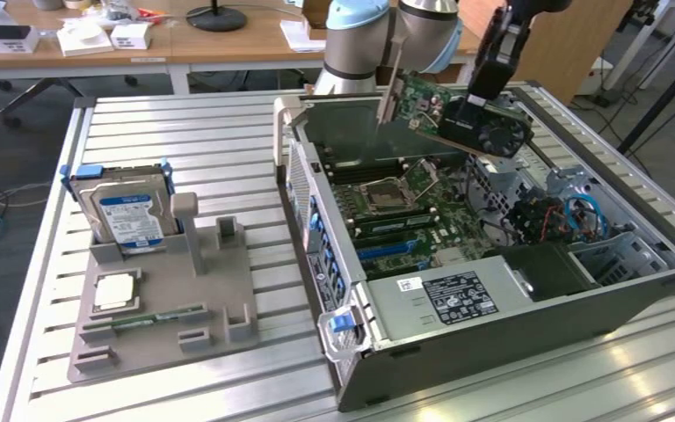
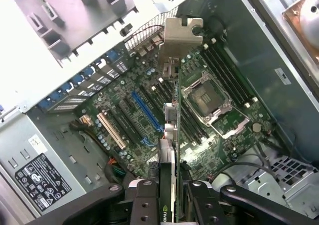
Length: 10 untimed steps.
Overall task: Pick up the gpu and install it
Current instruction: 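Insert the gpu into the slot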
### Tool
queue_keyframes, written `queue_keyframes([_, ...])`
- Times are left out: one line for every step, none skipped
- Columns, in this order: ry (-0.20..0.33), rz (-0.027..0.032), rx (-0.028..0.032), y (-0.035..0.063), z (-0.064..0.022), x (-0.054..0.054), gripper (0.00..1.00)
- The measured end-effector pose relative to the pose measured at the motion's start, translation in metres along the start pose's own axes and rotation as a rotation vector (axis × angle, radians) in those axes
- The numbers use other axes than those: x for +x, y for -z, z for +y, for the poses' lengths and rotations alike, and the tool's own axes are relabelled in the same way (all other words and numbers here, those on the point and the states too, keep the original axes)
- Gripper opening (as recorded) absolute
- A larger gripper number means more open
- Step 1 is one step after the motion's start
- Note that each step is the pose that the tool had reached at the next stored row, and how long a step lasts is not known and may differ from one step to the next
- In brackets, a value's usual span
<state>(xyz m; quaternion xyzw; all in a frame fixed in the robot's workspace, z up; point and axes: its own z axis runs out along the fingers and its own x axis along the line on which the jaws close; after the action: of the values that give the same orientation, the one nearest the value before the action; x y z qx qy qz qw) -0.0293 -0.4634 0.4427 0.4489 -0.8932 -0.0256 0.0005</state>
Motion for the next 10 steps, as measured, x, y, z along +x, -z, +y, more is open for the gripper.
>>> queue_keyframes([0.011,0.0005,-0.0003,-0.0001,0.0,0.0,0.26])
queue_keyframes([0.024,0.001,-0.0005,-0.0001,0.0,0.0,0.26])
queue_keyframes([0.035,0.0016,-0.0007,-0.0001,0.0,0.0,0.26])
queue_keyframes([0.046,0.0021,-0.001,-0.0002,0.0,0.0,0.26])
queue_keyframes([0.057,0.0025,-0.0013,-0.0002,0.0,0.0,0.26])
queue_keyframes([0.068,0.0031,-0.0015,-0.0003,0.0,0.0,0.26])
queue_keyframes([0.08,0.0036,-0.0018,-0.0003,0.0,0.0,0.26])
queue_keyframes([0.092,0.0042,-0.002,-0.0003,0.0,0.0,0.26])
queue_keyframes([0.106,0.0048,-0.0024,-0.0004,0.0,0.0,0.26])
queue_keyframes([0.119,0.0054,-0.0026,-0.0004,0.0,0.0,0.26])
